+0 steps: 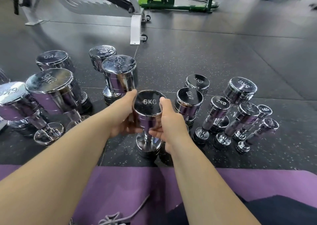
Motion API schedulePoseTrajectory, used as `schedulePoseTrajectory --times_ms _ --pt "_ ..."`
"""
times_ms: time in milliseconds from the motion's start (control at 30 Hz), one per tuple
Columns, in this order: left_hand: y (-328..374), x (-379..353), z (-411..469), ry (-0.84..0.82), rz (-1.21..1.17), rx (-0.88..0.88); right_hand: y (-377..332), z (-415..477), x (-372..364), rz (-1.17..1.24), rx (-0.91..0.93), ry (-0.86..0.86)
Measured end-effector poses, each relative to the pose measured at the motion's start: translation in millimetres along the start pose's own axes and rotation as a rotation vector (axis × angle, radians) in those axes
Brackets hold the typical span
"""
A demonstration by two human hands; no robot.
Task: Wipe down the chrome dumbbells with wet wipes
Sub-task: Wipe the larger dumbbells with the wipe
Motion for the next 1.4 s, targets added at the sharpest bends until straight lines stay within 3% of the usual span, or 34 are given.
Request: schedulePoseTrajectory --times_ms 267,533,700,900,1067,1267,1367,1400 --pt "16.9 -21.4 3.4 0.163 -0.155 -0.122 -29.9 6.8 7.7 -0.12 -0.007 -0.075" --pt "87.8 -30.6 24.5 0.242 -0.342 -0.324 -136.8 22.6 1.3 -0.348 0.234 -0.164" --pt "112.9 -50.5 70.0 0.255 -0.315 -0.336 -170.7 70.6 -0.2 -0.476 0.14 -0.098" --pt "84.3 -70.8 126.2 0.3 -0.302 -0.219 -155.6 126.1 4.7 -0.628 -0.025 -0.083" --pt "68.3 -73.8 149.3 0.319 -0.286 -0.206 -161.9 145.1 7.4 -0.803 0.07 -0.057" --pt "63.0 -77.6 125.9 0.209 -0.218 -0.154 -163.6 120.7 1.2 -1.421 0.24 -0.014" --pt "55.5 -57.5 91.0 0.271 -0.107 -0.19 -159.5 99.9 -12.6 -1.526 0.369 0.005" --pt "52.4 -46.3 78.4 0.3 -0.133 -0.239 -156.9 92.4 -18.5 -1.458 0.411 0.035"
Point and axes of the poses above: each hand's wrist, its own z-axis towards the middle knuckle, its own x-axis out of the back of the hand, y = z × x, the point moved 1 cm from there along z, towards the middle knuckle, and after that the axes turned 1 degree about -z, right-handed, at the moved point
